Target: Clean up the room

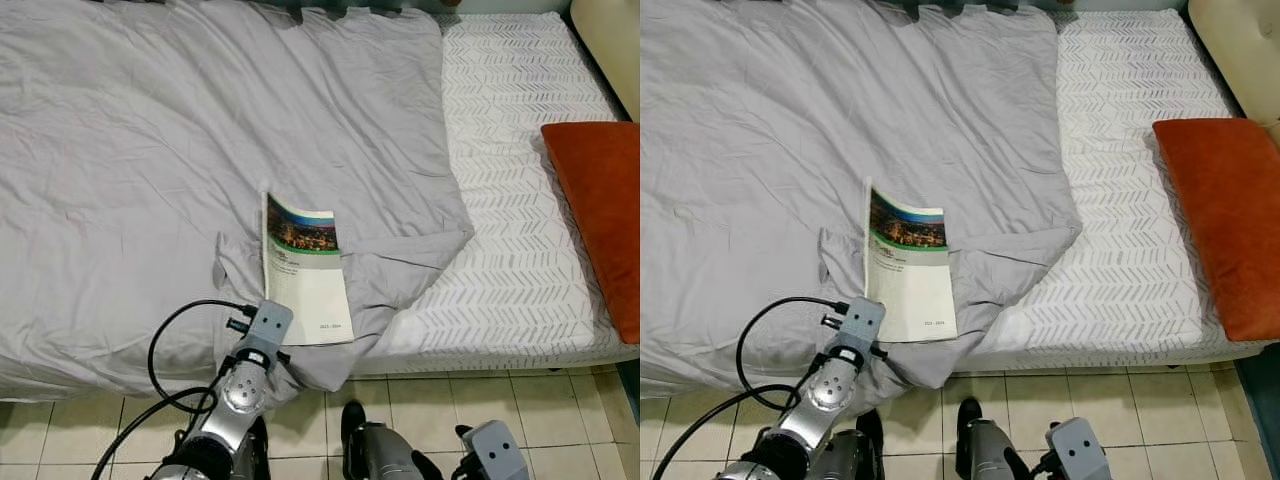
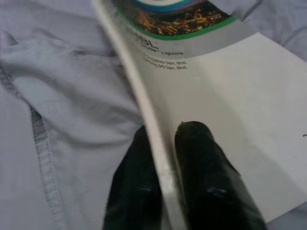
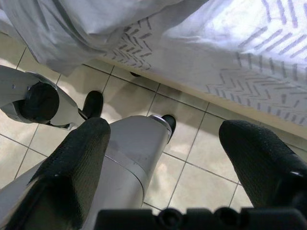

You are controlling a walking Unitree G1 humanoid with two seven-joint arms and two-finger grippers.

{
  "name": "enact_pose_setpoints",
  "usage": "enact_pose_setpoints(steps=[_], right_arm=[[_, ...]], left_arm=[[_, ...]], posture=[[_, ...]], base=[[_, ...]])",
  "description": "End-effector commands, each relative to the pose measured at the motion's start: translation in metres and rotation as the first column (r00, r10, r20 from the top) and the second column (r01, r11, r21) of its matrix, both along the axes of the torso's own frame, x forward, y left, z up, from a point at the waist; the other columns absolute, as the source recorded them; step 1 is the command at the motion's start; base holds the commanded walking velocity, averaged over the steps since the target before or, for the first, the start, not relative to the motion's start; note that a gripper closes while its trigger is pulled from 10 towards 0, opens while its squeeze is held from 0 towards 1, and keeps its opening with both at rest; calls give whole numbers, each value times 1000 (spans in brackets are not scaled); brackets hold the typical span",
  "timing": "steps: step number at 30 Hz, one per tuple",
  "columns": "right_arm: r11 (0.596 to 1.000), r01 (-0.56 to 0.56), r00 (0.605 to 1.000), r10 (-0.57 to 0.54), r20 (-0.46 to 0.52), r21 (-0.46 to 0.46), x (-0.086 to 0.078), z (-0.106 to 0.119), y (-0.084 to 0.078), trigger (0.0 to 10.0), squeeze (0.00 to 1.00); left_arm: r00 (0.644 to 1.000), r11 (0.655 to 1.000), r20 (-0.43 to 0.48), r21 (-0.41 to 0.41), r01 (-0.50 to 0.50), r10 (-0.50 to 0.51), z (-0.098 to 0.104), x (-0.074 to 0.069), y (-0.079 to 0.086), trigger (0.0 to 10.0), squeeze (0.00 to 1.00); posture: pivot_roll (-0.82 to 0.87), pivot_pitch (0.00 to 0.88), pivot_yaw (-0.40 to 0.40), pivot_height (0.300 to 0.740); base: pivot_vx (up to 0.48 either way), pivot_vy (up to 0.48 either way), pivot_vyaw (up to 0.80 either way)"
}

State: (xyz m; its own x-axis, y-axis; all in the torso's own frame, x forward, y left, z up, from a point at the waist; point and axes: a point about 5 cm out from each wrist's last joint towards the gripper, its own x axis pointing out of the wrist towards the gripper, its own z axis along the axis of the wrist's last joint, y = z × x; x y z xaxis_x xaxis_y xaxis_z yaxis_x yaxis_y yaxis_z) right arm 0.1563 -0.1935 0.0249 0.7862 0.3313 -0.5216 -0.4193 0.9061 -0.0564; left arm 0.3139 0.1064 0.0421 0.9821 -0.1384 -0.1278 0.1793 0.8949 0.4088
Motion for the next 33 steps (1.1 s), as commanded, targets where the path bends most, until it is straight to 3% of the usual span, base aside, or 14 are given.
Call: enact_pose_setpoints(steps=[1,8,12,15,16,18,20,21,22,23,24,27,30,33], right_arm=[[1000,-9,998,8,-65,-13,-12,-10,-2,10000,0],[1000,-6,998,5,-65,-15,-12,-11,-3,10000,0],[1000,-8,998,7,-66,-16,-12,-11,-3,10000,0],[1000,-11,998,10,-68,-14,-12,-11,-2,10000,0],[1000,-13,998,12,-69,-14,-11,-12,-1,10000,0],[1000,-18,997,17,-72,-13,-11,-12,-1,10000,0],[1000,-20,997,19,-72,-13,-11,-12,-1,10000,0],[1000,-22,997,20,-74,-13,-11,-12,-1,10000,0],[1000,-23,997,22,-76,-14,-11,-12,-1,10000,0],[1000,-23,997,22,-76,-14,-11,-12,-1,10000,0],[1000,-25,997,24,-78,-16,-12,-12,-2,10000,0],[999,-30,996,28,-83,-18,-13,-13,-1,10000,0],[999,-32,996,30,-84,-20,-12,-13,-2,10000,0],[999,-37,996,35,-87,-24,-13,-13,-2,10000,0]], left_arm=[[998,997,-25,50,52,-51,-10,-10,-6,0,0],[970,982,243,189,-24,-23,21,-7,8,0,0],[956,974,290,224,-22,-45,26,-11,9,0,0],[983,996,186,88,-27,11,14,-14,9,0,0],[995,998,87,-31,-56,58,5,-15,9,0,0],[988,964,-85,-223,-142,126,-11,-19,9,0,0],[979,941,-154,-291,-174,133,-17,-20,7,0,0],[964,918,-203,-325,-230,170,-21,-20,10,3647,0],[950,889,-256,-370,-269,181,-25,-20,11,10000,125],[950,889,-256,-370,-269,181,-25,-20,11,10000,125],[934,867,-293,-390,-312,204,-29,-19,14,10000,1000],[903,825,-374,-426,-371,213,-34,-16,22,10000,1000],[897,815,-387,-437,-381,213,-32,-11,25,10000,1000],[948,928,-254,-267,-259,191,-14,2,27,10000,1000]], posture=[[-176,387,-77,740],[-174,389,-74,740],[-168,391,-74,740],[-164,393,-75,740],[-165,393,-77,740],[-166,395,-77,740],[-167,397,-78,740],[-168,397,-81,740],[-169,397,-83,740],[-169,397,-83,740],[-171,397,-85,740],[-171,397,-85,740],[-177,396,-89,740],[-182,394,-88,740]], base=[[0,0,0],[0,0,0],[0,0,0],[0,0,0],[0,0,0],[0,0,0],[0,0,0],[0,0,0],[0,0,0],[0,0,0],[0,0,0],[0,0,0],[0,0,0],[0,0,0]])
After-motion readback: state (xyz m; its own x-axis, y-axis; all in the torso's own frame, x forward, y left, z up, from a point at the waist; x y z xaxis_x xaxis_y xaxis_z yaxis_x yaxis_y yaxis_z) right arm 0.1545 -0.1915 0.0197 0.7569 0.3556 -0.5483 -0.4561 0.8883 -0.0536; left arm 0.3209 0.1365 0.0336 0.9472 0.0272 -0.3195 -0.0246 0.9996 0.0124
